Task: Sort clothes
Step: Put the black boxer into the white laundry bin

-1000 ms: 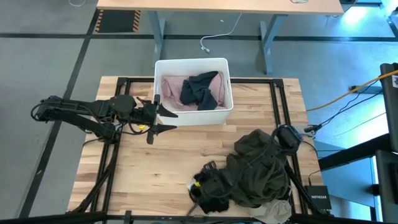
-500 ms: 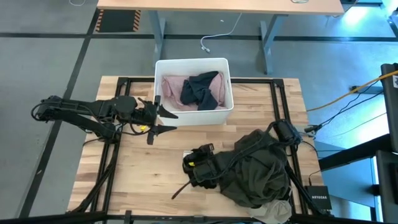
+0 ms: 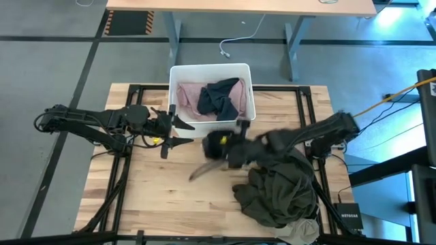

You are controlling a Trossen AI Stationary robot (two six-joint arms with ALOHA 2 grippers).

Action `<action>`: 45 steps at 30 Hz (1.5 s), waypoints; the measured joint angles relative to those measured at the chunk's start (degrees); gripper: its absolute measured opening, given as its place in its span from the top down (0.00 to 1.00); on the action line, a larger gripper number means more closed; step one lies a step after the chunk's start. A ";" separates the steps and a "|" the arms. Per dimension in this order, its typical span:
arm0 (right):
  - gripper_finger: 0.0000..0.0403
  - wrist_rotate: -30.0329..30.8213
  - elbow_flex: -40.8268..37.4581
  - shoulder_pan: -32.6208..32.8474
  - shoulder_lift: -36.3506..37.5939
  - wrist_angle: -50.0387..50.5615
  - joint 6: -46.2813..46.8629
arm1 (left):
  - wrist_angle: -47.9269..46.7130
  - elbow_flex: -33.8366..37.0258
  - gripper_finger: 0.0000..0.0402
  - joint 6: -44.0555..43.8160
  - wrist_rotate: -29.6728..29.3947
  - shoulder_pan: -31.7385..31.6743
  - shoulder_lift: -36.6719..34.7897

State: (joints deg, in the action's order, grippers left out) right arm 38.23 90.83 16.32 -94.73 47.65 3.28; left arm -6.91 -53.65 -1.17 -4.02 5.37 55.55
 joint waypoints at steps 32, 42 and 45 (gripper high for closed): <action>0.52 -15.04 0.02 -28.77 3.72 -19.80 8.79 | -0.15 0.00 0.52 -1.66 -0.01 0.00 0.00; 0.30 -25.06 2.49 -27.39 11.56 -5.40 9.48 | -0.40 0.00 0.52 -1.83 0.00 0.00 0.00; 0.30 -25.36 5.10 -24.42 13.38 -1.43 9.98 | -1.57 0.00 0.52 -1.86 -0.01 0.00 0.00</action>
State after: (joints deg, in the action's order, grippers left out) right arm 12.86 95.92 -8.10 -81.34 46.22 13.27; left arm -8.48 -53.65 -3.03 -4.03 5.37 55.55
